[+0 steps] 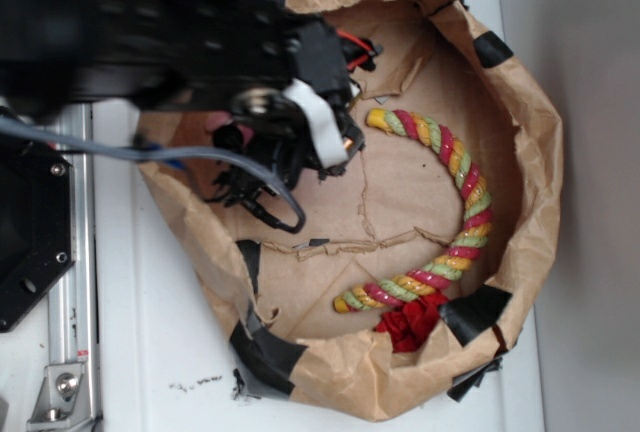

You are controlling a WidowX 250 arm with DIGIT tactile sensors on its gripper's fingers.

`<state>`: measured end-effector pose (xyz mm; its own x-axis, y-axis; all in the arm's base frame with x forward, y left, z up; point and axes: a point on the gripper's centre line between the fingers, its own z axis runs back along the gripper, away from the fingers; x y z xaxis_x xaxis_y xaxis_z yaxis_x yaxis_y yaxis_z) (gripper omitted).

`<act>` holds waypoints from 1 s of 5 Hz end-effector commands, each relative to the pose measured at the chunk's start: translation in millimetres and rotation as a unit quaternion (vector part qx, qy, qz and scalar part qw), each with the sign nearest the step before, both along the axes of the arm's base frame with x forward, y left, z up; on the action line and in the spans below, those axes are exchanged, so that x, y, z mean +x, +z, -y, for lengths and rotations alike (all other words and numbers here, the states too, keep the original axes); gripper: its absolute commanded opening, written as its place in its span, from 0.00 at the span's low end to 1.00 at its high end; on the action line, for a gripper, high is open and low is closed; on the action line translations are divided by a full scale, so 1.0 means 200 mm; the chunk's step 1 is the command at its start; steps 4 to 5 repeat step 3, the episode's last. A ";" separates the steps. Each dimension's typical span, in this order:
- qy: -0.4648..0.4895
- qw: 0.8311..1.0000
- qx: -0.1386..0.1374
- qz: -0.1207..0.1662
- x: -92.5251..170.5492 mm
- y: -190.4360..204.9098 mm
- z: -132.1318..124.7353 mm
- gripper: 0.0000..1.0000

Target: Grab the yellow duck.

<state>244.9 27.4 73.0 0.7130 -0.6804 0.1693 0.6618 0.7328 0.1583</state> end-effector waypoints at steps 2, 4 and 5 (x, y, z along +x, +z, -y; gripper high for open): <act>0.050 0.998 -0.007 0.040 0.21 0.38 0.13 0.00; 0.066 0.997 0.007 0.033 0.22 0.34 0.13 0.00; 0.066 0.997 0.007 0.033 0.22 0.34 0.13 0.00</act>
